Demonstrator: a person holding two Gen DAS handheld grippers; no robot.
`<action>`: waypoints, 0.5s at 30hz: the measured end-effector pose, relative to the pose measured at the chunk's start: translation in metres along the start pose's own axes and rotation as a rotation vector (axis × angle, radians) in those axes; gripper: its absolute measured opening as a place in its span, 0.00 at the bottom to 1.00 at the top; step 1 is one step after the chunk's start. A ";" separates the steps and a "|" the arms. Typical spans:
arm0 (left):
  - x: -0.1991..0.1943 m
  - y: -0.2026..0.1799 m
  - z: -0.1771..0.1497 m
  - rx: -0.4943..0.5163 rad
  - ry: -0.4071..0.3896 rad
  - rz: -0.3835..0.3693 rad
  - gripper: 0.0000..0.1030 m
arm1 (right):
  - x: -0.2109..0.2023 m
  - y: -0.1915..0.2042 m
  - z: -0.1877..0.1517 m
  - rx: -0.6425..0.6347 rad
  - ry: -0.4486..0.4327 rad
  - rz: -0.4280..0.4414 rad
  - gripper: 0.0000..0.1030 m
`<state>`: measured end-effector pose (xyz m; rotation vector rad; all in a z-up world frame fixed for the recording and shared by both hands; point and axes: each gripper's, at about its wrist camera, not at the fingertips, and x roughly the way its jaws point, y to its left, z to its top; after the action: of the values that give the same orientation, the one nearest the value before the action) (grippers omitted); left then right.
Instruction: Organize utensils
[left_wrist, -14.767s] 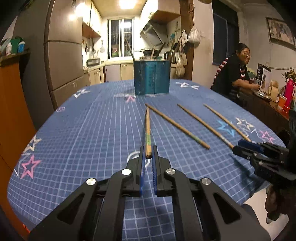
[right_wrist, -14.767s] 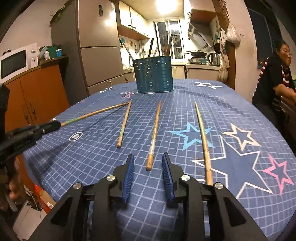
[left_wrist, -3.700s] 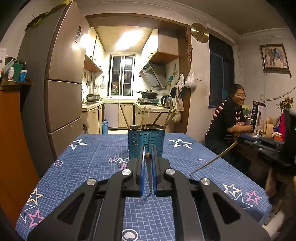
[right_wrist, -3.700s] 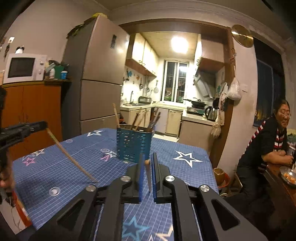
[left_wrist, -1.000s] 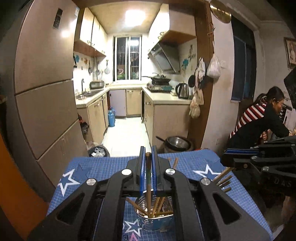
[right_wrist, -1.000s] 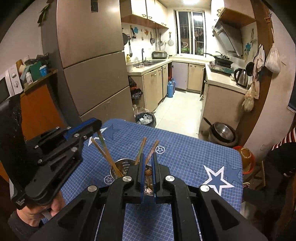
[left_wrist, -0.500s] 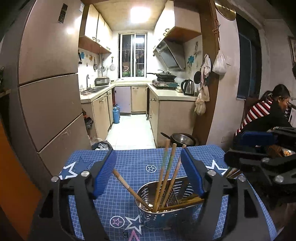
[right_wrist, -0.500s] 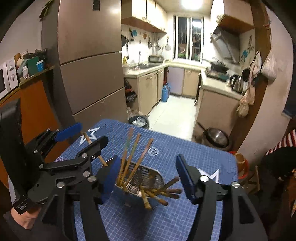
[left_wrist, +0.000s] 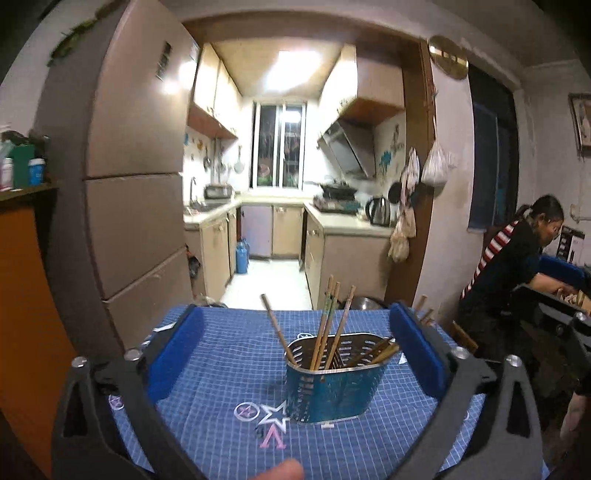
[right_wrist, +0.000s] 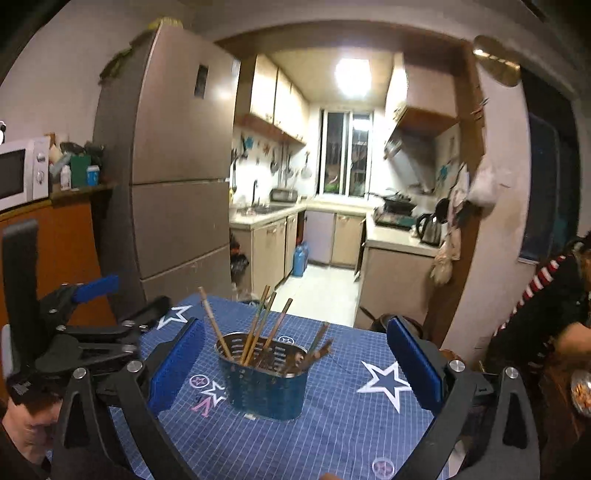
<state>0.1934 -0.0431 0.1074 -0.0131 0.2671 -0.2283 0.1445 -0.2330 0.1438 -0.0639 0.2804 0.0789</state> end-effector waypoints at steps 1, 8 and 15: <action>-0.019 0.001 -0.004 0.009 -0.021 0.012 0.95 | -0.010 0.001 -0.004 0.003 -0.013 -0.012 0.96; -0.110 0.016 -0.040 -0.034 -0.065 0.037 0.95 | -0.090 0.016 -0.062 0.051 -0.052 -0.071 0.96; -0.178 0.021 -0.106 -0.034 -0.006 0.082 0.95 | -0.137 0.040 -0.138 0.113 0.012 -0.158 0.96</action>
<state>0.0031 0.0196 0.0507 -0.0363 0.2645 -0.1425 -0.0280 -0.2131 0.0480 0.0263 0.2900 -0.0946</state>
